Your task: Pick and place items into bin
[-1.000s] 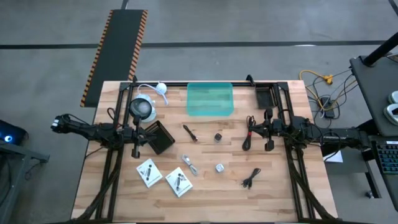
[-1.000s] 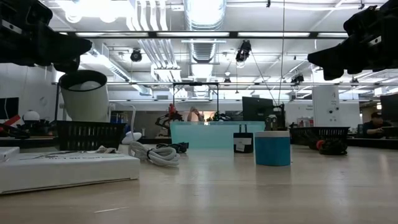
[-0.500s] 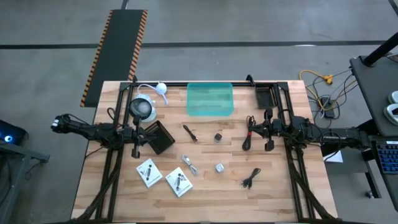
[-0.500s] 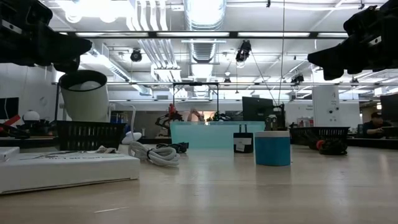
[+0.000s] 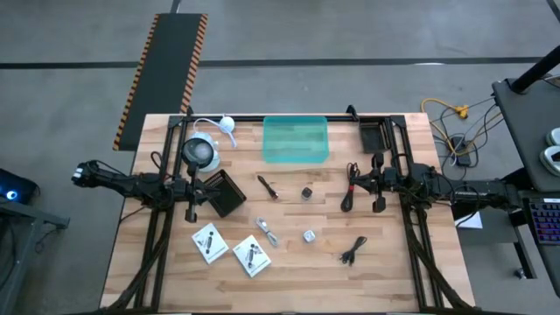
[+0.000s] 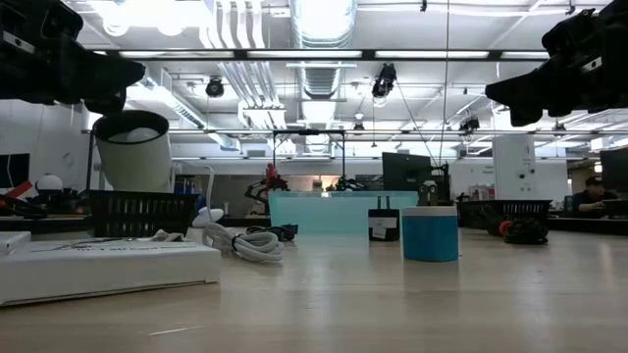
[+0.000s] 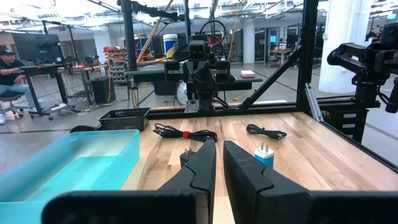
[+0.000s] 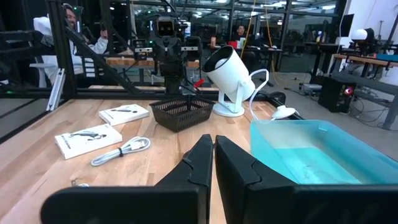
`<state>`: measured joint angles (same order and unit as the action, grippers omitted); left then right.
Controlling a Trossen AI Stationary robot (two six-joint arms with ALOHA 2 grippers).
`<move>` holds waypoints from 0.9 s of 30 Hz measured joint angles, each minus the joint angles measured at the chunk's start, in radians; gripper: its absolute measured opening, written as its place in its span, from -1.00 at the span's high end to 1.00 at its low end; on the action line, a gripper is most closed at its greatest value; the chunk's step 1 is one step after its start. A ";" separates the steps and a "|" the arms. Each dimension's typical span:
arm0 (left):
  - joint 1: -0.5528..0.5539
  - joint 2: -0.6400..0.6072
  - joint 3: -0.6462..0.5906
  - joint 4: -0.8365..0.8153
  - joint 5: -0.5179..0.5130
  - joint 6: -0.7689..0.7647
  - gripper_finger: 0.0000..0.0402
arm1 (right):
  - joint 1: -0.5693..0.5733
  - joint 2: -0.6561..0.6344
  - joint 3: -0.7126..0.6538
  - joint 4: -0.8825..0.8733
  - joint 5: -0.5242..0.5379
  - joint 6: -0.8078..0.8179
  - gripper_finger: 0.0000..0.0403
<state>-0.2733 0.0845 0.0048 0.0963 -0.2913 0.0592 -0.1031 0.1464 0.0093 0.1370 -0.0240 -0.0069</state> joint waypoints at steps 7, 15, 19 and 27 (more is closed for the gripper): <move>0.000 0.000 0.000 0.008 0.000 0.007 0.92 | 0.000 0.000 0.000 0.001 0.000 -0.018 0.96; 0.000 0.000 0.000 0.053 0.000 -0.001 0.92 | 0.000 0.000 0.000 0.038 0.000 0.103 0.96; 0.000 0.000 0.000 0.052 0.000 -0.001 0.92 | 0.000 -0.001 0.000 0.142 0.000 0.186 0.96; 0.000 0.000 0.000 0.059 -0.006 0.002 0.92 | 0.000 0.000 0.000 0.200 0.000 0.102 0.96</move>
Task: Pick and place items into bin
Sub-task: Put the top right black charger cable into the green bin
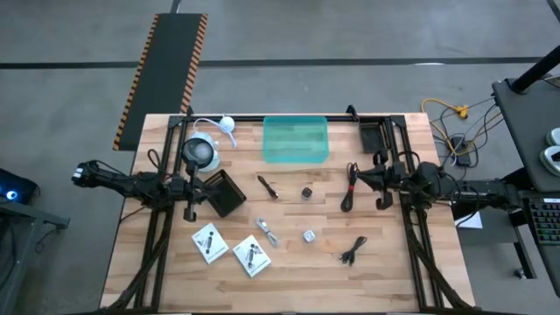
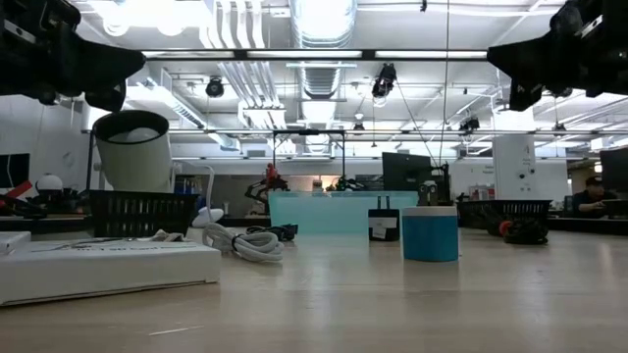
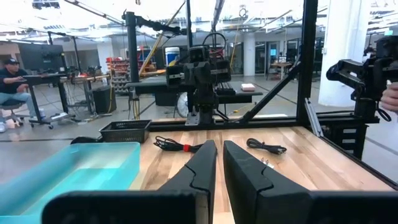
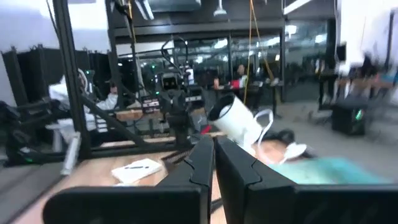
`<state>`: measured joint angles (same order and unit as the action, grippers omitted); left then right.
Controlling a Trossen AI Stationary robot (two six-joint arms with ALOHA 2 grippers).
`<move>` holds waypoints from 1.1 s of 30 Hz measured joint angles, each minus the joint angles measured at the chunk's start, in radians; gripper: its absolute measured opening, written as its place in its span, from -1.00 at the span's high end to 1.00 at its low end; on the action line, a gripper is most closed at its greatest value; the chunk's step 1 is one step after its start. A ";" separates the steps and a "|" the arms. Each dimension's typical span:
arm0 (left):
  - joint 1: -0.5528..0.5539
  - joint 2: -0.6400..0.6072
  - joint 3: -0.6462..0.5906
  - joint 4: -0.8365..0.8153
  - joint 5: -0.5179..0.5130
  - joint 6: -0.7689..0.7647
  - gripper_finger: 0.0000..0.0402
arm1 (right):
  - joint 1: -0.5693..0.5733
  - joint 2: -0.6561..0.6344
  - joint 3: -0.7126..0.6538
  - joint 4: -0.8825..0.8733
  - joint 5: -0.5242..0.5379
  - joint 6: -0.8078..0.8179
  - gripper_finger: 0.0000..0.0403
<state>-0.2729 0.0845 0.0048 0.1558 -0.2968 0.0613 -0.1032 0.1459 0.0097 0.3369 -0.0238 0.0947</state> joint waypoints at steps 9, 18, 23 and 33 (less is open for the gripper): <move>0.000 0.041 0.000 0.043 -0.086 -0.002 0.75 | 0.000 0.053 0.016 -0.009 0.016 -0.269 0.89; 0.000 0.117 0.000 0.193 -0.096 0.004 0.14 | 0.000 0.218 0.118 -0.011 0.111 -0.309 0.53; 0.000 0.156 0.012 0.264 -0.096 0.003 0.00 | 0.000 0.372 0.218 -0.012 0.130 -0.369 0.33; 0.000 0.206 0.031 0.384 -0.102 0.001 -0.01 | 0.000 0.604 0.461 -0.202 0.137 -0.382 0.25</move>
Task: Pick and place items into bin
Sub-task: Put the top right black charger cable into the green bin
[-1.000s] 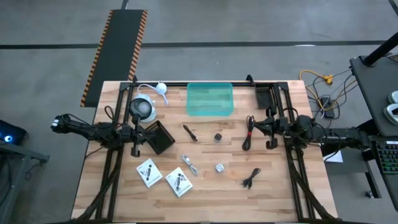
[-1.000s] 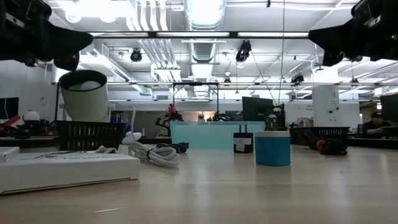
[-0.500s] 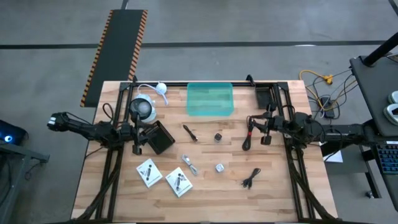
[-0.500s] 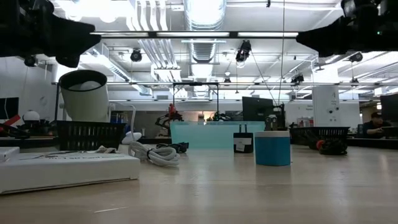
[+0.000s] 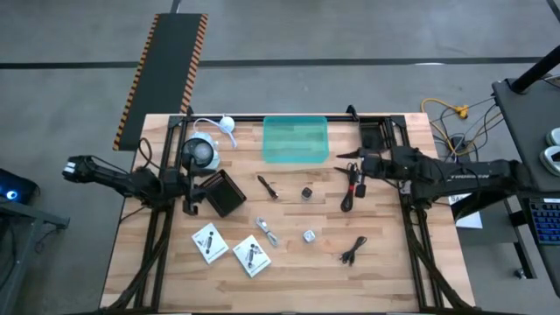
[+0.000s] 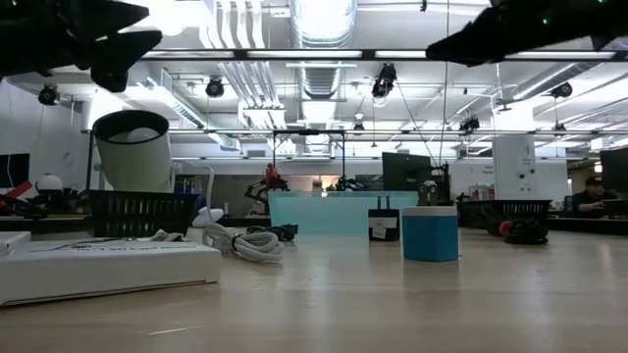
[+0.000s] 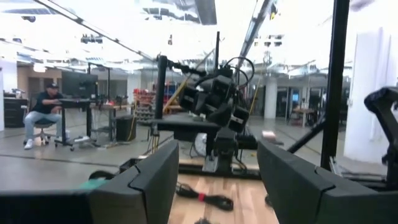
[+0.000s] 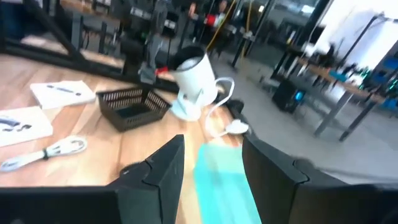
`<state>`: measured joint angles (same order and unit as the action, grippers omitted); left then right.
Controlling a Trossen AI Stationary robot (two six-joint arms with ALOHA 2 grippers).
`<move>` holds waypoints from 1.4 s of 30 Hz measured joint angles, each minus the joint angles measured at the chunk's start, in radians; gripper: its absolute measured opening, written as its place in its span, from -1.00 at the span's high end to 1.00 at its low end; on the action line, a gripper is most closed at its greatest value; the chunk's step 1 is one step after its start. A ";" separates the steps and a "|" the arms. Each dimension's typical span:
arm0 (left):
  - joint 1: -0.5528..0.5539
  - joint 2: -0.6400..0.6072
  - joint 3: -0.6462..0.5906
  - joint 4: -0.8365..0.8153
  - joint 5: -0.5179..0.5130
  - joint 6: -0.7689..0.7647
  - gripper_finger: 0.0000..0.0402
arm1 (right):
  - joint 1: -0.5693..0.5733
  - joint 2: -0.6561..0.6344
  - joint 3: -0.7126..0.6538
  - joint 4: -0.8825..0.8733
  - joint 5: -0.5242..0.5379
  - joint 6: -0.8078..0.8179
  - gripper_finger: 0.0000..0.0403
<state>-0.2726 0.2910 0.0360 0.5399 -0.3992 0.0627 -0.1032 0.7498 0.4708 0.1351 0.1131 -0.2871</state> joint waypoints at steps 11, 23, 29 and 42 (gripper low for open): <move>0.000 0.008 0.000 0.028 -0.003 -0.002 -0.01 | 0.000 0.137 0.243 -0.430 -0.006 0.023 0.30; 0.000 0.008 0.001 0.027 -0.003 -0.003 -0.01 | 0.000 0.282 0.429 -0.953 -0.008 -0.025 0.20; 0.000 0.004 0.001 0.029 -0.003 -0.003 -0.01 | 0.000 0.370 0.443 -1.121 -0.017 -0.057 0.21; 0.000 0.002 0.001 0.029 -0.003 -0.003 -0.01 | 0.002 0.673 0.416 -1.175 -0.163 -0.124 0.27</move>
<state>-0.2722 0.2931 0.0372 0.5688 -0.4026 0.0601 -0.1012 1.4224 0.8871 -1.0397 -0.0502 -0.4109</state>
